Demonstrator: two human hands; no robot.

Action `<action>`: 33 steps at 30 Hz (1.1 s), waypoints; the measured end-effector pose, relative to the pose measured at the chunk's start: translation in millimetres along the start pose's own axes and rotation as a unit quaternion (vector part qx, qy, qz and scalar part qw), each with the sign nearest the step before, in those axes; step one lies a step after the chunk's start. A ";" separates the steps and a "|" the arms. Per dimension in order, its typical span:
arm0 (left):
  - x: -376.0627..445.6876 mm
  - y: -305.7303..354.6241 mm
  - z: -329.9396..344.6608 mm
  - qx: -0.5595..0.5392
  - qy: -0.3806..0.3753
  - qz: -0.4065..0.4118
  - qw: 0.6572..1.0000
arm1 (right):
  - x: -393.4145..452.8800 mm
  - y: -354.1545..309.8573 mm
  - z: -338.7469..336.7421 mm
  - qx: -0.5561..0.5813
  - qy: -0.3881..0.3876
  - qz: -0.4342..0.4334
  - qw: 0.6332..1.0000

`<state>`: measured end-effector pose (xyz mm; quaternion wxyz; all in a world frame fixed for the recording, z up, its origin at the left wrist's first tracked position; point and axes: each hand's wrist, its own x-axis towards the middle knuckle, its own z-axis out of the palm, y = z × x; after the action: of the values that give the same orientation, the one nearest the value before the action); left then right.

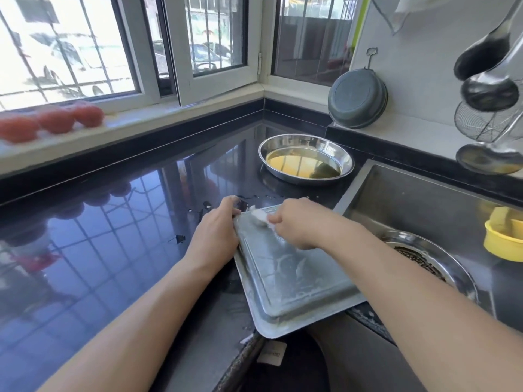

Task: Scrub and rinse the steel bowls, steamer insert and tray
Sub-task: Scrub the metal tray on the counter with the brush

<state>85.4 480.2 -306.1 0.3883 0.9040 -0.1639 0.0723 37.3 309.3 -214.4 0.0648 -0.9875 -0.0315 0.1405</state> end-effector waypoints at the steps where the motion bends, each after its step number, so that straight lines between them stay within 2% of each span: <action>1: 0.2 -0.9 -0.8 0.000 -0.002 -0.005 1.000 | -7.6 -2.5 2.8 0.013 -0.024 -0.020 0.999; 3: 1.0 -1.6 -1.5 -0.002 -0.004 -0.018 1.000 | -24.1 -0.7 6.8 0.018 -0.049 -0.043 0.998; 7: 1.6 0.5 -1.5 0.002 -0.002 -0.017 1.000 | -36.9 26.9 0.5 -0.046 -0.009 0.017 0.999; 11: 1.5 0.8 0.1 0.027 0.001 0.001 1.000 | -55.3 18.0 10.6 0.031 -0.069 -0.025 0.997; 14: 2.8 -0.5 1.2 0.043 0.001 0.009 0.999 | -46.1 35.9 6.4 -0.027 -0.001 0.035 0.999; 18: 3.0 -0.7 2.4 0.049 0.006 0.009 0.999 | -70.1 5.2 19.4 0.039 -0.066 -0.046 0.996; 22: 4.8 0.0 1.0 0.051 0.006 0.004 0.999 | -42.5 20.9 16.5 -0.028 0.015 0.020 0.999; 26: 6.0 -1.8 -3.0 0.023 0.013 -0.014 1.000 | -40.9 1.5 13.9 0.016 -0.031 -0.028 0.999; 29: 5.6 -2.1 -3.4 0.021 0.011 -0.018 1.000 | -26.0 16.5 6.7 0.005 0.036 0.036 0.999; 30: 5.2 -2.3 -3.5 0.023 0.013 -0.015 1.000 | -26.8 19.6 7.0 -0.001 0.040 0.033 0.999; 33: 4.1 -2.4 -2.4 0.030 0.017 0.005 0.999 | -57.2 14.9 17.4 0.019 -0.045 -0.046 0.998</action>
<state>90.0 482.5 -305.0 0.3630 0.9132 -0.1593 0.0947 -21.7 292.1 -217.3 0.0886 -0.9762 -0.0770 0.1826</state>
